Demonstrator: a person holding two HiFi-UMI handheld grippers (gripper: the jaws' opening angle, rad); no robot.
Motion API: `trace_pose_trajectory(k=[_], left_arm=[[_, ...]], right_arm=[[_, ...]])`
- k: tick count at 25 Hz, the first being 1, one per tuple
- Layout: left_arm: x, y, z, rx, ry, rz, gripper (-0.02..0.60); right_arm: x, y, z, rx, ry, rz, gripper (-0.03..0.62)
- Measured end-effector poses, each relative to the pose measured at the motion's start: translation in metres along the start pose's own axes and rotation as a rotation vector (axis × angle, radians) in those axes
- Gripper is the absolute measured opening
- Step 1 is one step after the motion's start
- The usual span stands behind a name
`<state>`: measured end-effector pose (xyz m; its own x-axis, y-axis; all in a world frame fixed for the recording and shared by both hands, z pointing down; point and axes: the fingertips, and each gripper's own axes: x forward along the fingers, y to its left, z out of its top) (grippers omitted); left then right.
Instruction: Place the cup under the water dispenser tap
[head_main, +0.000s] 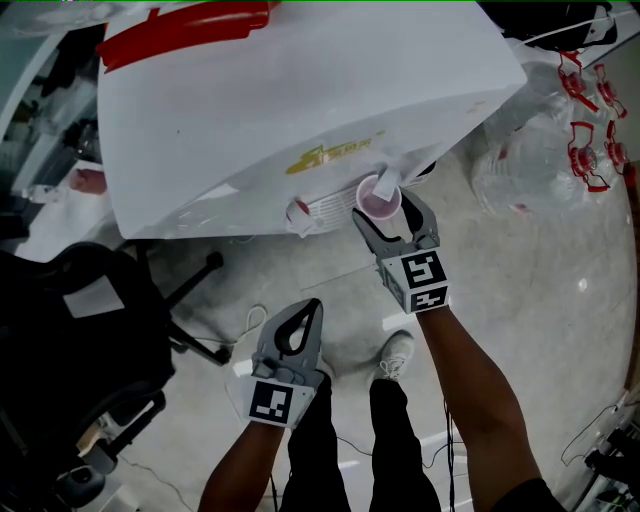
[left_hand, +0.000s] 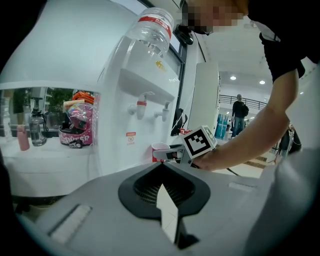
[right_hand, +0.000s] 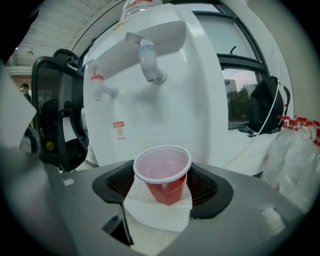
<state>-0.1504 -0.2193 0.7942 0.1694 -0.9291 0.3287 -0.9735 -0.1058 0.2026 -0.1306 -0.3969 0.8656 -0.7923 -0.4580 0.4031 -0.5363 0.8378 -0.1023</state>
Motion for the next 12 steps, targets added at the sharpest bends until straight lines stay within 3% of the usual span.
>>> trace_pose_trajectory(k=[7,12], left_arm=[[0.002,0.0,0.003,0.008,0.003,-0.003,0.017],[-0.003,0.0,0.005,0.005,0.01,-0.001,0.017]], right_arm=[[0.005,-0.006,0.001,0.031,-0.016,0.004,0.336],[-0.007,-0.005,-0.002,0.043,-0.01,0.005,0.417]])
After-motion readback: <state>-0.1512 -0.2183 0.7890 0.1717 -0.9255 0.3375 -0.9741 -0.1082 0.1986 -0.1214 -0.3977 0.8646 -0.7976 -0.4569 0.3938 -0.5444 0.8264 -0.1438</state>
